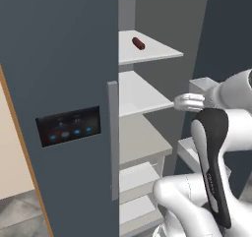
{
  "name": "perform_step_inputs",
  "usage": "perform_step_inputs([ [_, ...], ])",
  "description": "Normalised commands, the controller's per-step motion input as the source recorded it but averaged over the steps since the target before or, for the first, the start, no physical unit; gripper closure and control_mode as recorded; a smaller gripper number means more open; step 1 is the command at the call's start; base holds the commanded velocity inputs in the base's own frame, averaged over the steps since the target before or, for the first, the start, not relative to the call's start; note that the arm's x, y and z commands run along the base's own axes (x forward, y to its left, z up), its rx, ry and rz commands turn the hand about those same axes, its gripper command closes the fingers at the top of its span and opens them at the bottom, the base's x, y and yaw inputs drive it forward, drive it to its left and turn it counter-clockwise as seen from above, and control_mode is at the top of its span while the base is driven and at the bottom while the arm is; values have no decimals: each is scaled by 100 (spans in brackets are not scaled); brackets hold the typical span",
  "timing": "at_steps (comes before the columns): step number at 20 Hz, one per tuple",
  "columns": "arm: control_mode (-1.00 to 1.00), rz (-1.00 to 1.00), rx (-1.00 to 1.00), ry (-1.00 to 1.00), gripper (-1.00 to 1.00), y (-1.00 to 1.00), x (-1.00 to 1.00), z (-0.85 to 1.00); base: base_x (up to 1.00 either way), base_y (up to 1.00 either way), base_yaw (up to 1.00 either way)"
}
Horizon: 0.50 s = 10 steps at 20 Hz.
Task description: Retrieve the sausage and cheese from the fridge and place them on the cutting board on the counter.
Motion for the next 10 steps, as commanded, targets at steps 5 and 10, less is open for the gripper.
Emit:
perform_step_inputs([
  [5,-100,0,-2,-23,-100,2,0,63,0,0,0],
  [10,-100,-2,-6,-19,-100,5,0,87,0,0,0],
])
